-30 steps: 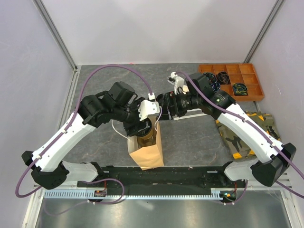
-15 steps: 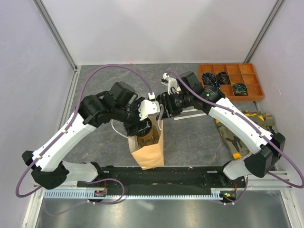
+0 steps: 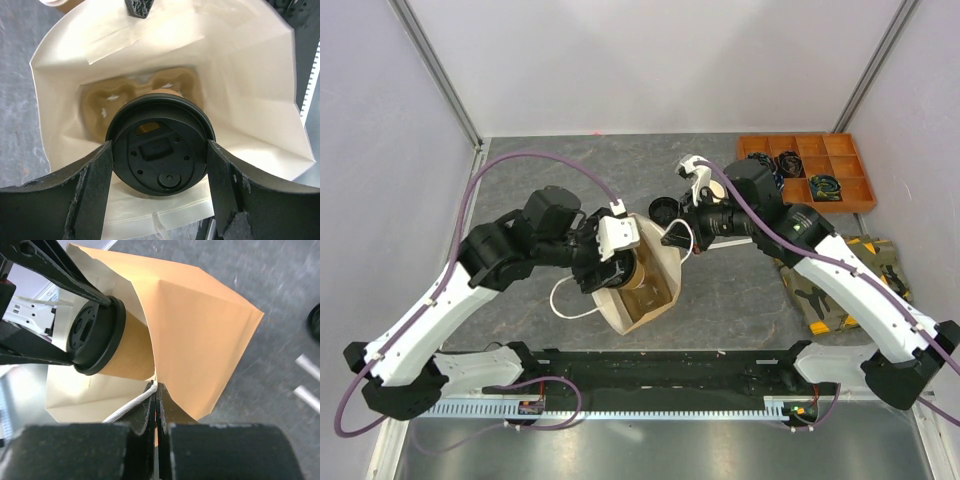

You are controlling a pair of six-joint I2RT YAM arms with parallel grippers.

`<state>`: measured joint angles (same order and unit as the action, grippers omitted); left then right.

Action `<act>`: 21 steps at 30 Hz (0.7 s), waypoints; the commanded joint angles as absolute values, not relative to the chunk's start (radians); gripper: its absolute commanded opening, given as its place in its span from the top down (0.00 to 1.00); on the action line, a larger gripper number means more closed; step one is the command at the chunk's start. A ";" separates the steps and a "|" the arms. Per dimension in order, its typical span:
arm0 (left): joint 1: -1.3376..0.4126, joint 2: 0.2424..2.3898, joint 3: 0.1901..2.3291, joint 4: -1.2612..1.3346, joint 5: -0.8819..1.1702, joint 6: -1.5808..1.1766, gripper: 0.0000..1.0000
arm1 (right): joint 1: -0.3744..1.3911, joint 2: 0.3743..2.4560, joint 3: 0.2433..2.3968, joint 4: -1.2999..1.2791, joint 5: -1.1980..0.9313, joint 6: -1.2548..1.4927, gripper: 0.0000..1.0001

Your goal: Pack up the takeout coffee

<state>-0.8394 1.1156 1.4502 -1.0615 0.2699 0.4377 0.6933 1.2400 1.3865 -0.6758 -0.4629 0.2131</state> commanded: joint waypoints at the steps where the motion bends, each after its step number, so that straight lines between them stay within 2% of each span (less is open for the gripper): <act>1: -0.845 1.060 1.410 -1.000 0.287 0.428 0.68 | 0.725 1.207 1.381 -0.551 -0.411 0.103 1.00; 13: -0.847 1.072 1.365 -0.969 0.196 0.525 0.69 | 0.818 1.221 1.370 -0.525 -0.262 0.114 1.00; 21: -0.853 1.138 1.375 -1.034 0.317 0.604 0.70 | 0.819 1.301 1.456 -0.575 -0.241 0.114 1.00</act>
<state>-0.8471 1.1099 1.3678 -1.0046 0.2539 0.5282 0.8154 1.2736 1.3746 -0.5835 -0.2710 0.1051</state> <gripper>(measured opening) 0.753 0.009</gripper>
